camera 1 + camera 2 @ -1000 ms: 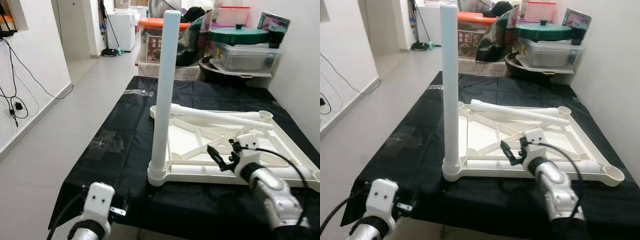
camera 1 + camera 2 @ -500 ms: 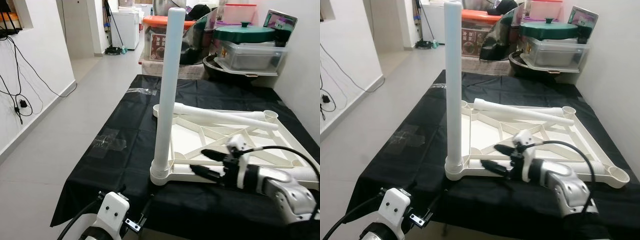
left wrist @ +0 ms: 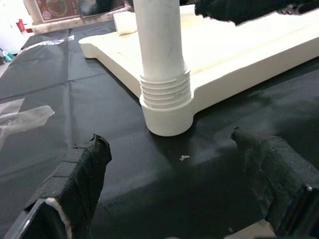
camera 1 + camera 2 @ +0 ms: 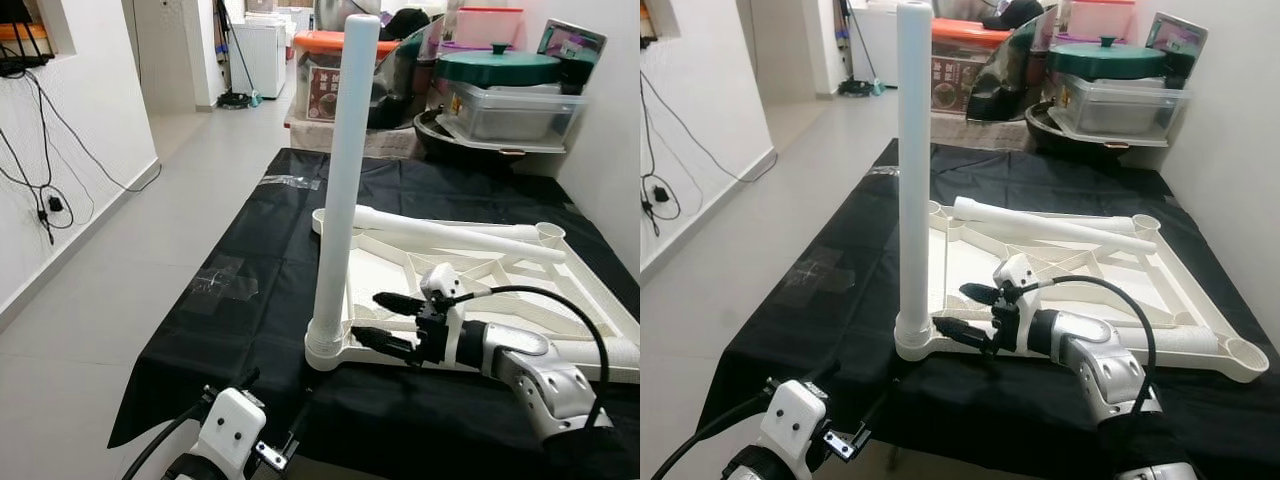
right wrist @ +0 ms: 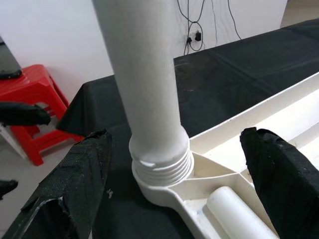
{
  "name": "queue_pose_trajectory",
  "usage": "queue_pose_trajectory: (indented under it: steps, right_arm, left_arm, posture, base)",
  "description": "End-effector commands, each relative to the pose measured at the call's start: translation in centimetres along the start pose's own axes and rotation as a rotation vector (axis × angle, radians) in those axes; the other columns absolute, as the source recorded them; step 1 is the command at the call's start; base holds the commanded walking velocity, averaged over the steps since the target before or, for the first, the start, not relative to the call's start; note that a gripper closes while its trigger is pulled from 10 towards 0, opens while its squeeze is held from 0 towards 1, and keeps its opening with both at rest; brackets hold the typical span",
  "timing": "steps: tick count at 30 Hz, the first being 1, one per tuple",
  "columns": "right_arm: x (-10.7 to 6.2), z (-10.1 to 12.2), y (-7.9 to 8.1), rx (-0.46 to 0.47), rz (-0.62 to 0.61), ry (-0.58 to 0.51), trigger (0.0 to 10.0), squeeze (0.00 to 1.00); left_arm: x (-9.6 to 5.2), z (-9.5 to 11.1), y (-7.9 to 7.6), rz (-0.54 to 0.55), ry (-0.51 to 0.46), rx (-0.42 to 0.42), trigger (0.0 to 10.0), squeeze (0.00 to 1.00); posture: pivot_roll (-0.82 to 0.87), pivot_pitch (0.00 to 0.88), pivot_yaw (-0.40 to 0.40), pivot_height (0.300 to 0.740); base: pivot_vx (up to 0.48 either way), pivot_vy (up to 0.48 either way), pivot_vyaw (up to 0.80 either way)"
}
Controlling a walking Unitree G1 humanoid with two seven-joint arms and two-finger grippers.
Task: Building children table
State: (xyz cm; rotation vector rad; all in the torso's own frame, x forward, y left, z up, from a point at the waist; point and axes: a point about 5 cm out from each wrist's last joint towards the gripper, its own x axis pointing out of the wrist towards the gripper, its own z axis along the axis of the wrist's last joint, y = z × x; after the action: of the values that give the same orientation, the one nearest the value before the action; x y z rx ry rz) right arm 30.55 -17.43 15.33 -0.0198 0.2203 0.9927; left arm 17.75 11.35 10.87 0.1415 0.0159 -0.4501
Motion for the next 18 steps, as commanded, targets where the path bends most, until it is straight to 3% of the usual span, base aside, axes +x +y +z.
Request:
queue_pose_trajectory:
  steps: [1,7,12,18]
  right_arm:
    - [0.2,0.4,-0.1,-0.022,-0.004,-0.011,10.0,0.0]
    - [0.6,0.6,0.0,-0.024,0.01,-0.022,10.0,0.0]
    - [2.3,1.0,1.0,-0.039,0.077,-0.049,10.0,0.0]
    - [3.1,1.1,1.1,-0.061,0.08,-0.048,10.0,0.0]
  left_arm:
    - [-0.1,-0.2,-0.2,-0.012,0.008,0.01,10.0,0.0]
    - [-0.2,-0.2,-0.3,-0.013,0.009,0.012,10.0,0.0]
    - [-0.1,-0.3,-0.3,-0.014,0.015,0.02,10.0,0.0]
    - [-0.1,-0.3,-0.3,-0.013,0.013,0.022,10.0,0.0]
  posture:
    - [0.1,0.0,-0.069,0.74]
    - [0.1,0.0,-0.068,0.74]
    - [0.11,0.0,-0.067,0.74]
    - [0.11,0.0,-0.071,0.74]
  base:
    - [0.0,0.0,0.0]
    - [0.0,0.0,0.0]
    - [0.0,0.0,0.0]
    - [0.0,0.0,0.0]
